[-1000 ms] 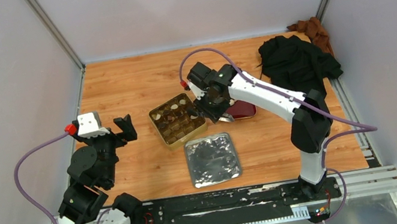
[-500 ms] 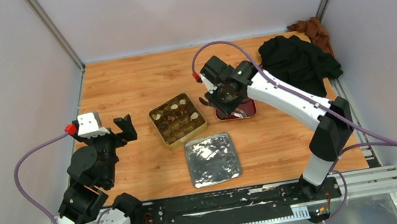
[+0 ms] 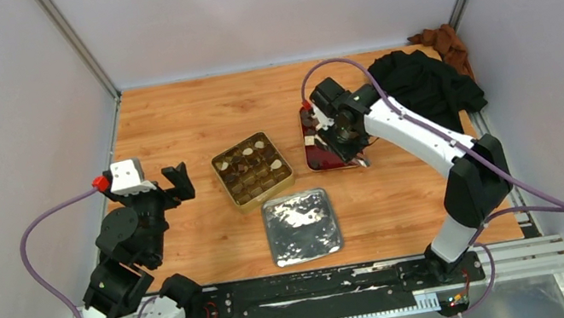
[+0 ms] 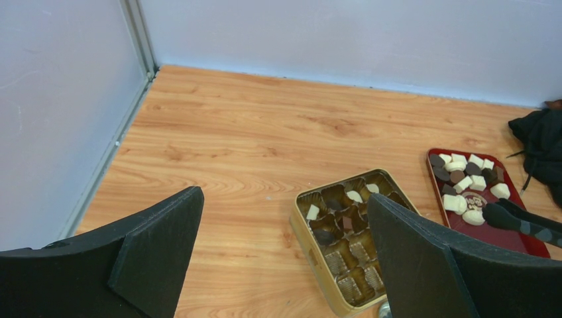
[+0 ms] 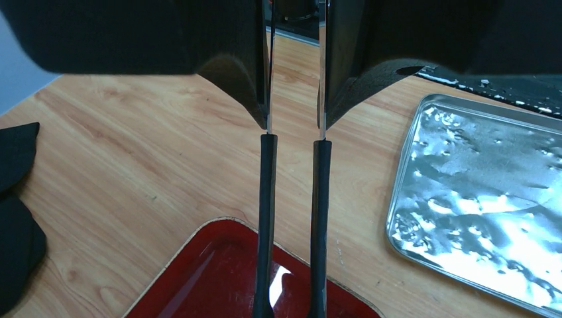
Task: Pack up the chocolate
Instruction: Pick up the fake chocolate from the plate.
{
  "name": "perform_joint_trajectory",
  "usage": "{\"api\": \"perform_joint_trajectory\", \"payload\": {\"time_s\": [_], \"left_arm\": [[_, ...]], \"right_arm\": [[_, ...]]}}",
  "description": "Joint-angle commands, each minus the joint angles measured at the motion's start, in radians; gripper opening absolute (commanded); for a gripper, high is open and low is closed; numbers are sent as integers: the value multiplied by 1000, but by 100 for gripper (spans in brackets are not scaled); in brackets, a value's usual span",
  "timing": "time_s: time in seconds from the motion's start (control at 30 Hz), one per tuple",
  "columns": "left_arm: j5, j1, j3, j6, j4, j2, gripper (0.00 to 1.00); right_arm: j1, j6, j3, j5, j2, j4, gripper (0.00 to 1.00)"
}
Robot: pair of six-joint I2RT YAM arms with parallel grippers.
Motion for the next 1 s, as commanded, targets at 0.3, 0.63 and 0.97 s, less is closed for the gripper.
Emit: {"api": "perform_joint_trajectory", "payload": {"time_s": [0.3, 0.63, 0.97], "left_arm": [[3, 5, -9, 2, 21, 12, 100], [-3, 5, -9, 4, 21, 13, 100], [-9, 7, -11, 7, 21, 13, 100]], "right_arm": [[-81, -18, -46, -12, 34, 45, 38], [-116, -73, -22, -29, 91, 54, 41], [-146, -126, 23, -119, 150, 55, 42]]}}
